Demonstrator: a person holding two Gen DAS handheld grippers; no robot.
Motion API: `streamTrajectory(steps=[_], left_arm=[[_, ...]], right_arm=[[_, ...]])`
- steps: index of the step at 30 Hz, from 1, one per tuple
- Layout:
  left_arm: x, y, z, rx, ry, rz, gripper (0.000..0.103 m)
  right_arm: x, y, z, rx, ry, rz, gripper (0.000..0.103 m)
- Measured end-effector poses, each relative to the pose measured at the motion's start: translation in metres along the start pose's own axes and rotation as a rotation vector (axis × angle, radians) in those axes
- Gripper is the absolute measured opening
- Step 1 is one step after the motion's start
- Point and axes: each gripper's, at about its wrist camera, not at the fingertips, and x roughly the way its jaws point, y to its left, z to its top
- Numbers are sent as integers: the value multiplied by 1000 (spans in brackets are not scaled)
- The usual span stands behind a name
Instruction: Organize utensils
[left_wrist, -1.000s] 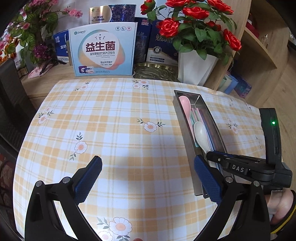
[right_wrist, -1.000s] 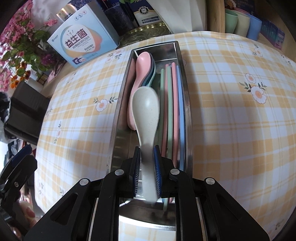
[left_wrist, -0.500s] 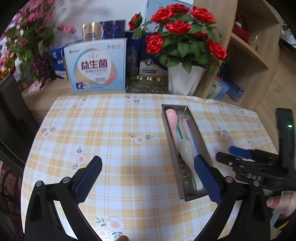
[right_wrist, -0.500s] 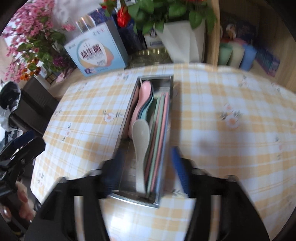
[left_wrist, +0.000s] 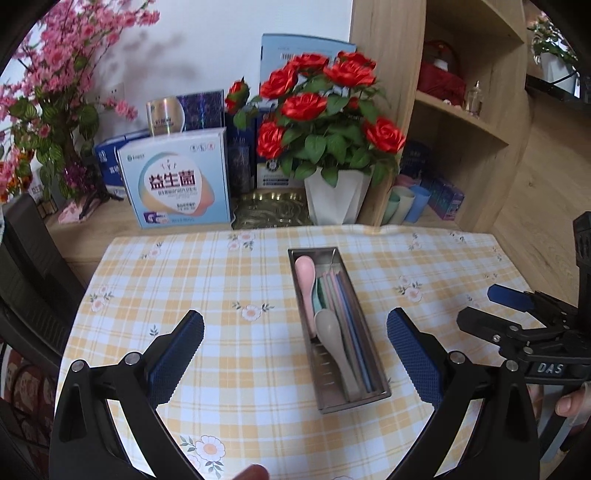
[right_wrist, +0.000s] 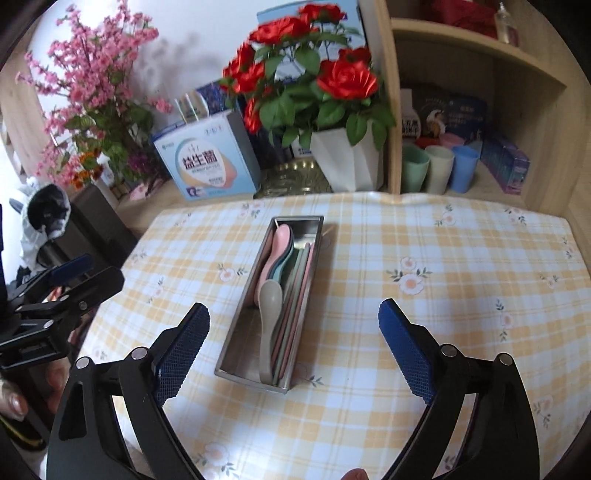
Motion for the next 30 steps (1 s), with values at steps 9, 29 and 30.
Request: streamTrajectory(steps=[9, 29, 30], left_arm=[[-54, -32, 30, 41, -123, 11, 97], [-125, -79, 45, 32, -311, 26, 97], [-124, -79, 44, 30, -306, 29, 97]], right_arm=[[-68, -4, 13, 11, -131, -21, 90], [-177, -16, 22, -21, -380, -156, 90], [-176, -17, 21, -20, -380, -159, 90]])
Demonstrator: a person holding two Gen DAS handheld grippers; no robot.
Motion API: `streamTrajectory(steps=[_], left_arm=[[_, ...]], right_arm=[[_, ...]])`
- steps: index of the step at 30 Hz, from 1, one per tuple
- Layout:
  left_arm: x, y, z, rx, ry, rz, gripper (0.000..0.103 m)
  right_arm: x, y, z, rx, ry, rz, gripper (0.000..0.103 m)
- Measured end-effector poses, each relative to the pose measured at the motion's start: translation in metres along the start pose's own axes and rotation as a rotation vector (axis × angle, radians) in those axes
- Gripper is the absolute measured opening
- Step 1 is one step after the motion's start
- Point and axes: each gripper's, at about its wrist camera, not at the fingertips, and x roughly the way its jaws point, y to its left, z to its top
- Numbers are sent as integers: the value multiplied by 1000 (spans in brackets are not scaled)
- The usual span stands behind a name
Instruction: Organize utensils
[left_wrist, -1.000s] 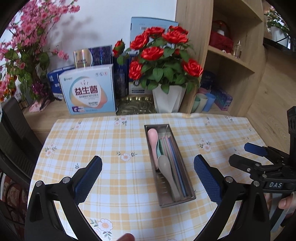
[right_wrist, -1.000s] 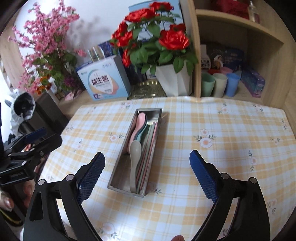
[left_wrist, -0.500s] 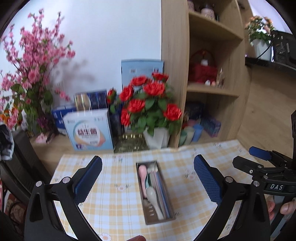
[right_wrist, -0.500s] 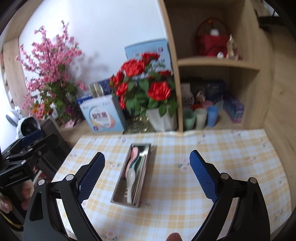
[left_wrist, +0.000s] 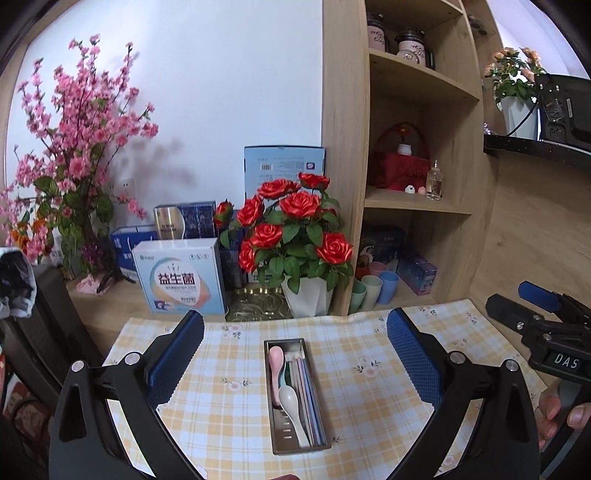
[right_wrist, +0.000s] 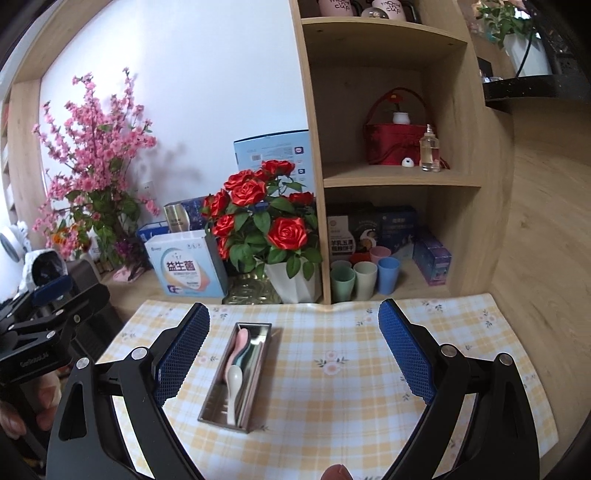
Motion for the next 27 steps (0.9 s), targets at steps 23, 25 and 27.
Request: streamTrajectory(steps=[23, 25, 27], left_arm=[[-1, 2, 0, 0, 13, 2, 97], [-1, 3, 0, -4, 15, 0, 97], [-1, 3, 0, -4, 15, 0, 97]], right_arm=[[-5, 1, 3, -4, -23, -22, 90], [-6, 1, 3, -5, -24, -21, 90], [-6, 0, 3, -7, -26, -23, 90]])
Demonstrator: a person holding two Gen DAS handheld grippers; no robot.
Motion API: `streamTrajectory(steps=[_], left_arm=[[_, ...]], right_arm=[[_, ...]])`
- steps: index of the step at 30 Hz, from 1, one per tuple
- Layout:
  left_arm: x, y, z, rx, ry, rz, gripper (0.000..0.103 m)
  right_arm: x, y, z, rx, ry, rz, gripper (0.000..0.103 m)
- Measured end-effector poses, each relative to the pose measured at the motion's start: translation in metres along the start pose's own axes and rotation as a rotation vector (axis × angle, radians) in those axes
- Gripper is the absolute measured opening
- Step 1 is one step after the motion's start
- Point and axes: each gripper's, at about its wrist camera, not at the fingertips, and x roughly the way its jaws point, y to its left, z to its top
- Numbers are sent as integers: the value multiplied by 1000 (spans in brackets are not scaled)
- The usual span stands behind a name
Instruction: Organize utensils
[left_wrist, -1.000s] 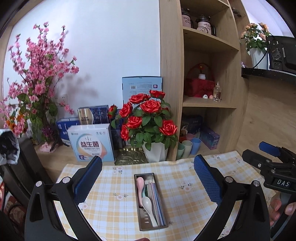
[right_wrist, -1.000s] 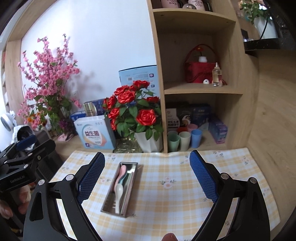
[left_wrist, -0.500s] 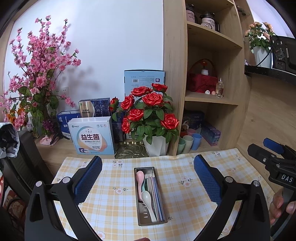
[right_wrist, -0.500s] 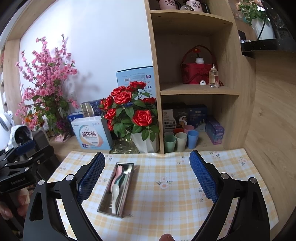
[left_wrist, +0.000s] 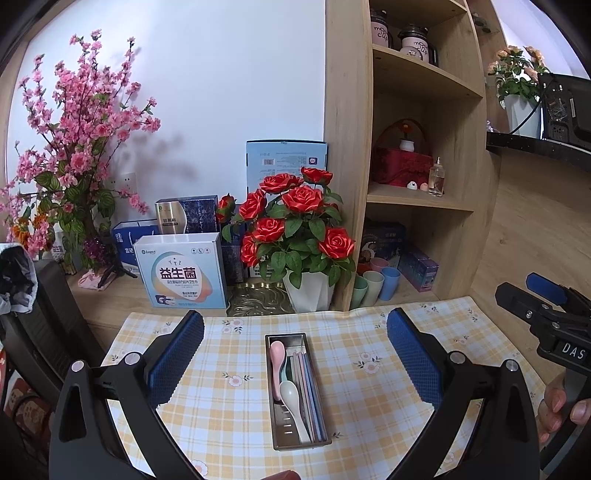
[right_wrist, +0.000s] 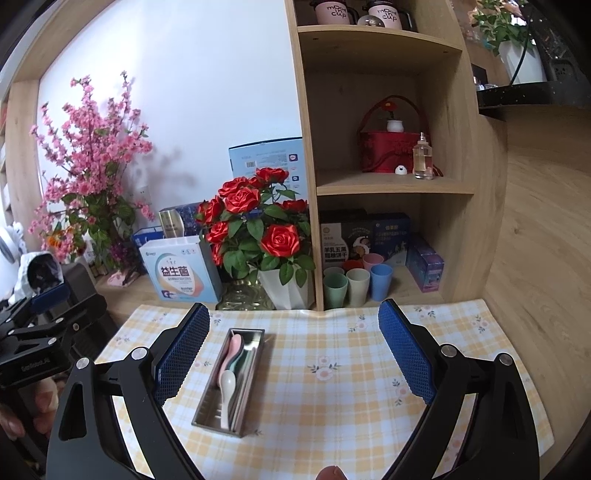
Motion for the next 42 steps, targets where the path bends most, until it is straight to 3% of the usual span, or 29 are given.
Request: streamTrajectory(steps=[31, 42], left_arm=[[-6, -1, -4, -8, -6, -14, 97], [-8, -2, -3, 11, -10, 24, 97]], right_arm=[[-2, -3, -3, -1, -3, -13, 90], [-3, -4, -3, -1, -2, -15, 90]])
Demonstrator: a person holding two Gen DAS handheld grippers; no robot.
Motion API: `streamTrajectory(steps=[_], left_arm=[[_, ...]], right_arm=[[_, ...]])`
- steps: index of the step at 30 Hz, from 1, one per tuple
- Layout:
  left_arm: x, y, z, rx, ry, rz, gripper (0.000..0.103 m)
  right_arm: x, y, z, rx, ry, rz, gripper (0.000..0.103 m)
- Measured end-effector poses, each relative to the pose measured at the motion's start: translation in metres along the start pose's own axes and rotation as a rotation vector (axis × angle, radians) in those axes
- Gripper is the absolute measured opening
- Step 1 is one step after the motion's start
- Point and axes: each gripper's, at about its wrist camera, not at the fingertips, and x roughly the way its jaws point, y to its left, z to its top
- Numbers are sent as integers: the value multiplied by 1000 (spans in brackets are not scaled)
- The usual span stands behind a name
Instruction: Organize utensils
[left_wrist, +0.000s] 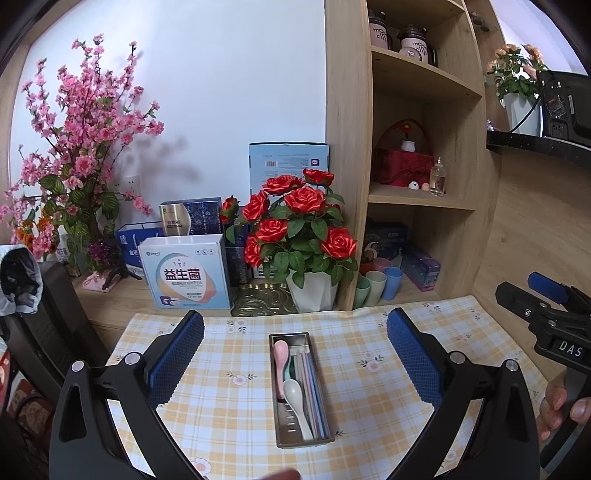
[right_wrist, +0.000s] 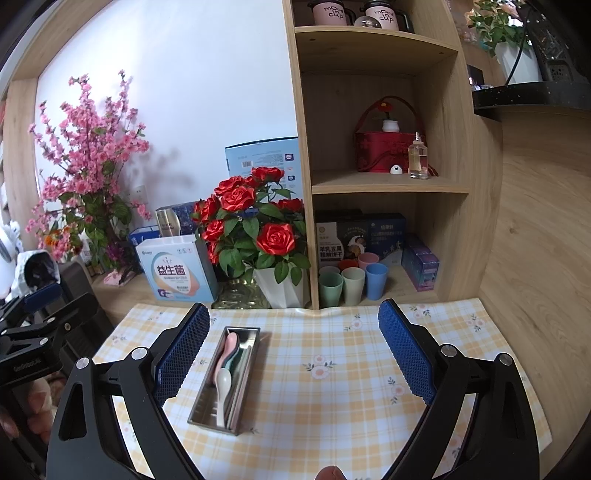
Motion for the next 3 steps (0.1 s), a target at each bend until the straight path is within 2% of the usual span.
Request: streamTrajectory(steps=[3], left_arm=[[-1, 1, 0, 1, -1, 2, 97]], right_arm=[[0, 0, 0, -1, 0, -2, 90]])
